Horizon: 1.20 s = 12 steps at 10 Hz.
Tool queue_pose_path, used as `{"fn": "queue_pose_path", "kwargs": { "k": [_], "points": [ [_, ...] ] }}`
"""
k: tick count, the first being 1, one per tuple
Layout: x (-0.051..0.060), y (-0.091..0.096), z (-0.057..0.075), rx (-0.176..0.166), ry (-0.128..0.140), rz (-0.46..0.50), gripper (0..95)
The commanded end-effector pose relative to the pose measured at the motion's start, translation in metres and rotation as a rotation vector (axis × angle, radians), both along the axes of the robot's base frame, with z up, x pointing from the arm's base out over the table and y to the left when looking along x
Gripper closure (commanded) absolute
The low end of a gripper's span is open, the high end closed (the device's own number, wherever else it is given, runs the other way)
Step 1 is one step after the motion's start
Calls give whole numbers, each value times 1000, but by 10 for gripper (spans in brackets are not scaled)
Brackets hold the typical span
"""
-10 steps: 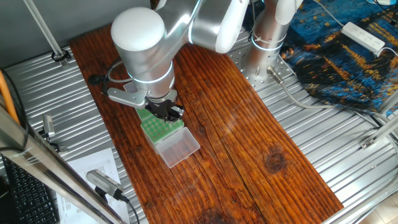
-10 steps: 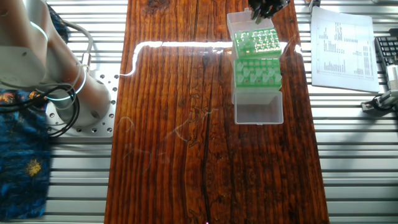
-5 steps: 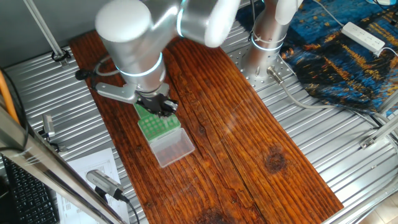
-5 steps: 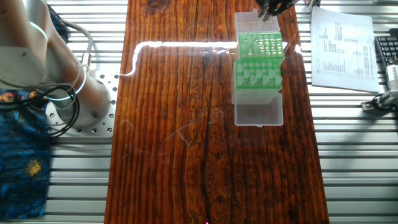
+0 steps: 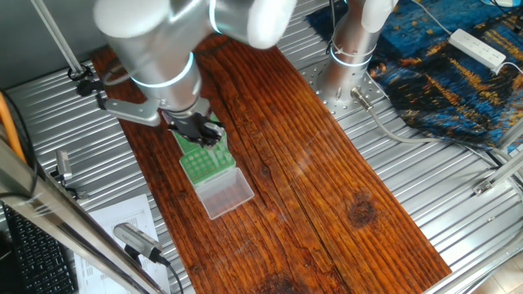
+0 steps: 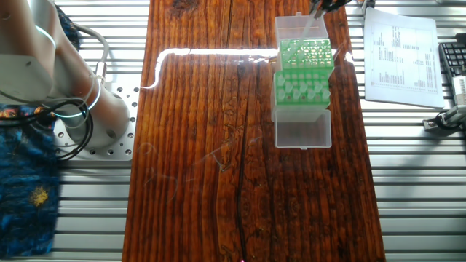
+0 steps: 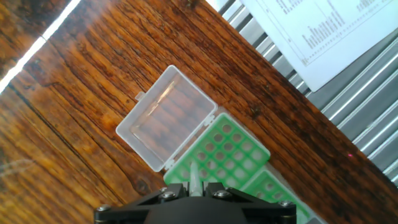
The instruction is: Transfer all large pipette tips from one holder to another
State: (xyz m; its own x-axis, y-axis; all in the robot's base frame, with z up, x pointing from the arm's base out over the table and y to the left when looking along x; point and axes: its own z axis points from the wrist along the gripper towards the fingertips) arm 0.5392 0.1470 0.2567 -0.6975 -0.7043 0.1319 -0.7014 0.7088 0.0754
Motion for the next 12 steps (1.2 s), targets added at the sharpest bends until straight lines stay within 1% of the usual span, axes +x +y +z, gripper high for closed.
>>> {"fn": "queue_pose_path", "kwargs": {
  "k": [1,3,4,5,6,7,8,9,10,11,12],
  "points": [
    [2,-2,9,9,11,3,950],
    [5,-3,20,21,23,1,950],
    [8,-4,29,28,29,2,950],
    [9,-4,33,30,30,1,950],
    [14,-5,44,27,38,13,950],
    [16,-6,52,23,45,21,950],
    [16,-9,57,11,50,34,950],
    [14,-11,59,11,51,41,950],
    [11,-18,62,10,56,63,950],
    [9,-24,64,5,57,82,950],
    [8,-27,64,7,56,89,950]
  ]
}}
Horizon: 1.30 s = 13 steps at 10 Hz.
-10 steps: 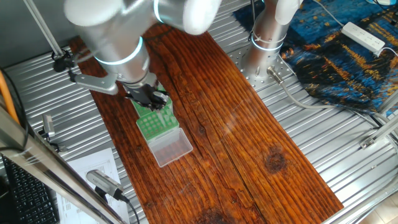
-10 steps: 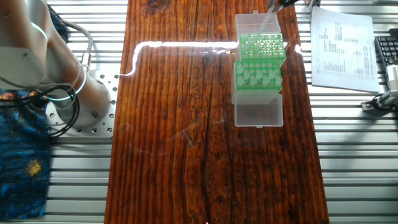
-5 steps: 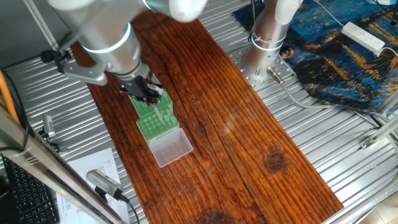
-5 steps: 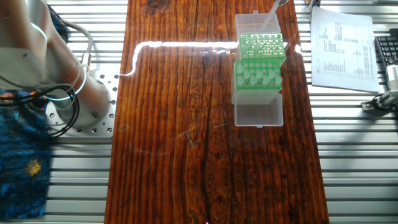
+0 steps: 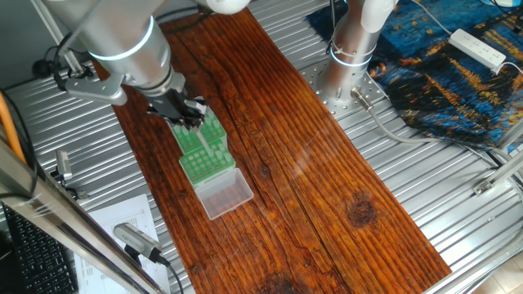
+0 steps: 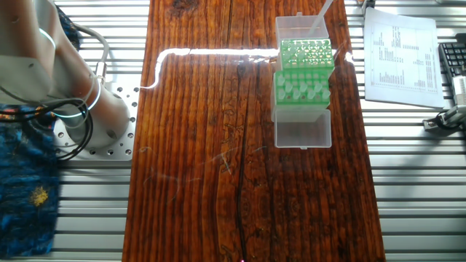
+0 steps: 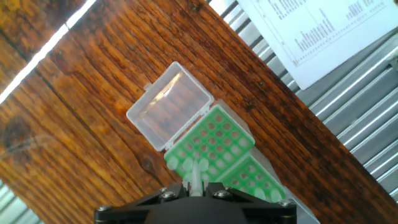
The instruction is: Transfer all large pipette tips from one holder to another
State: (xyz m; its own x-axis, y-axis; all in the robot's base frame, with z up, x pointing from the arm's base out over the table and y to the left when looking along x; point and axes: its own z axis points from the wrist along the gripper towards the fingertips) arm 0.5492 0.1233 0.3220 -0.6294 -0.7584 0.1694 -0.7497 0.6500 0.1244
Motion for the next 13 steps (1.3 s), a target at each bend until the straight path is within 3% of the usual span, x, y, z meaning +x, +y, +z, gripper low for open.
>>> {"fn": "queue_pose_path", "kwargs": {
  "k": [1,5,9,13],
  "points": [
    [-4,-15,-1,10,-9,35,950],
    [-8,-41,-11,14,-25,79,950],
    [-6,-61,-20,23,-23,126,950],
    [-10,-67,-28,20,-32,138,950]
  ]
}}
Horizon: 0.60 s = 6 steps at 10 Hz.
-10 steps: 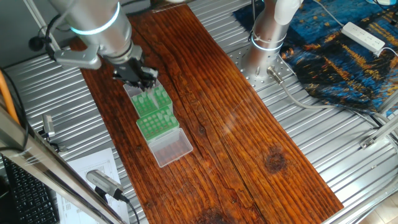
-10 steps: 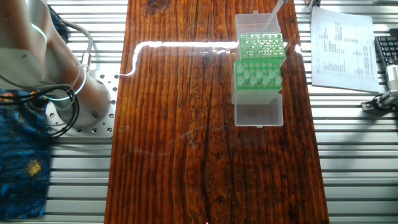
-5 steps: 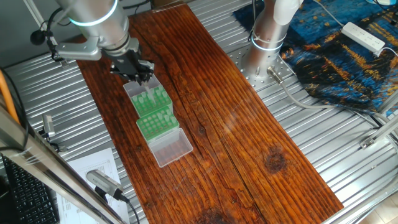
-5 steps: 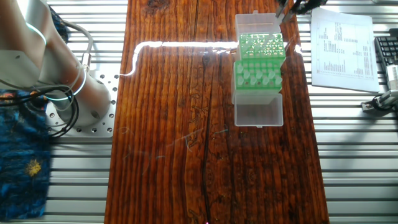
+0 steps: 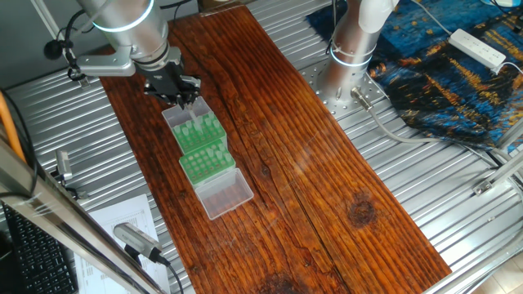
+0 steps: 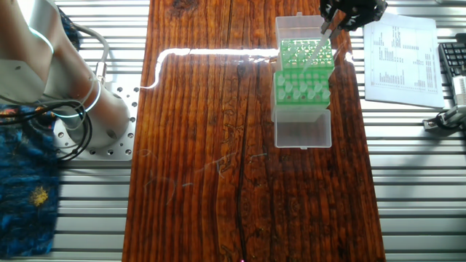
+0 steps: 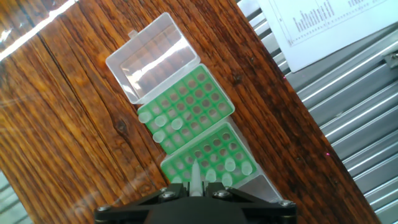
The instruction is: Transfer all large pipette tips from one holder to another
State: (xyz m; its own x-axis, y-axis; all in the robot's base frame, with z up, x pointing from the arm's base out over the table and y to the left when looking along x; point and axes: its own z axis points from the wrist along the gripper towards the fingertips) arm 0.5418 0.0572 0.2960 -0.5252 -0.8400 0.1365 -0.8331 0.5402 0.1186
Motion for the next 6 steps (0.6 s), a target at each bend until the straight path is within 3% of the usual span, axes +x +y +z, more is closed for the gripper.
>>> {"fn": "queue_pose_path", "kwargs": {
  "k": [1,6],
  "points": [
    [-3,-3,-3,-9,-8,9,950],
    [-12,-8,-9,-6,-9,23,950]
  ]
}}
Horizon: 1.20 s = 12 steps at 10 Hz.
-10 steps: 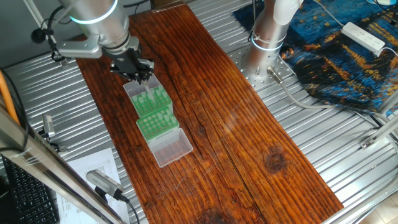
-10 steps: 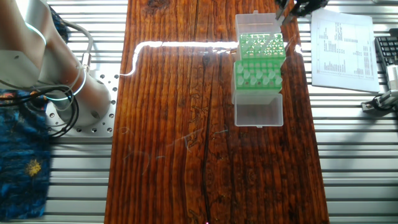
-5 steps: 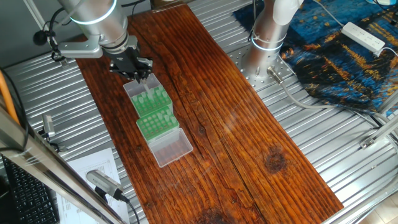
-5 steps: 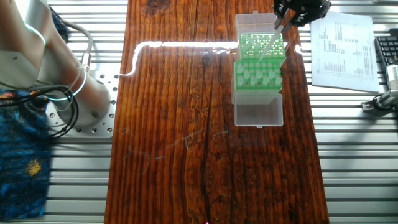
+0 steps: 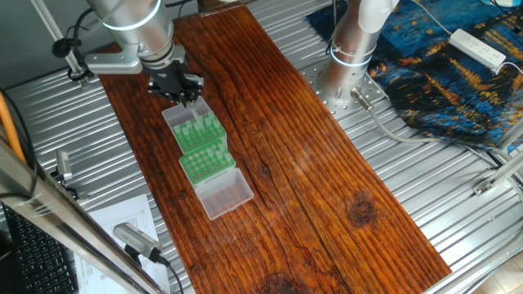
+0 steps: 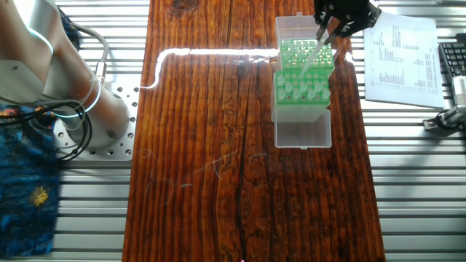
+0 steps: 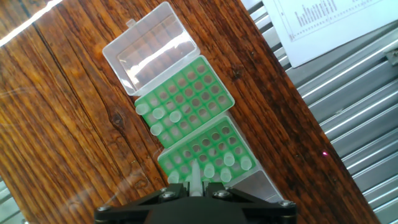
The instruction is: Transfer all large pipette tips from one holder to another
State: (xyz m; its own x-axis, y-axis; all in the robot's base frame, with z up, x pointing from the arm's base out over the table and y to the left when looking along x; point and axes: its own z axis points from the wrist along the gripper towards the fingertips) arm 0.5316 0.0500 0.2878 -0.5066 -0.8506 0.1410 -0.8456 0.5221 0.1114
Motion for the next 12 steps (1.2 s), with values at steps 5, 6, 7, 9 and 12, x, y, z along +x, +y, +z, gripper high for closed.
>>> {"fn": "queue_pose_path", "kwargs": {
  "k": [5,6,7,9,12],
  "points": [
    [-1,-3,-4,7,-9,9,950],
    [-1,-4,-4,7,-8,10,950],
    [-1,-4,-5,8,-8,11,950],
    [-2,-5,-6,9,-7,15,950],
    [-3,-6,-7,16,-6,15,950]
  ]
}}
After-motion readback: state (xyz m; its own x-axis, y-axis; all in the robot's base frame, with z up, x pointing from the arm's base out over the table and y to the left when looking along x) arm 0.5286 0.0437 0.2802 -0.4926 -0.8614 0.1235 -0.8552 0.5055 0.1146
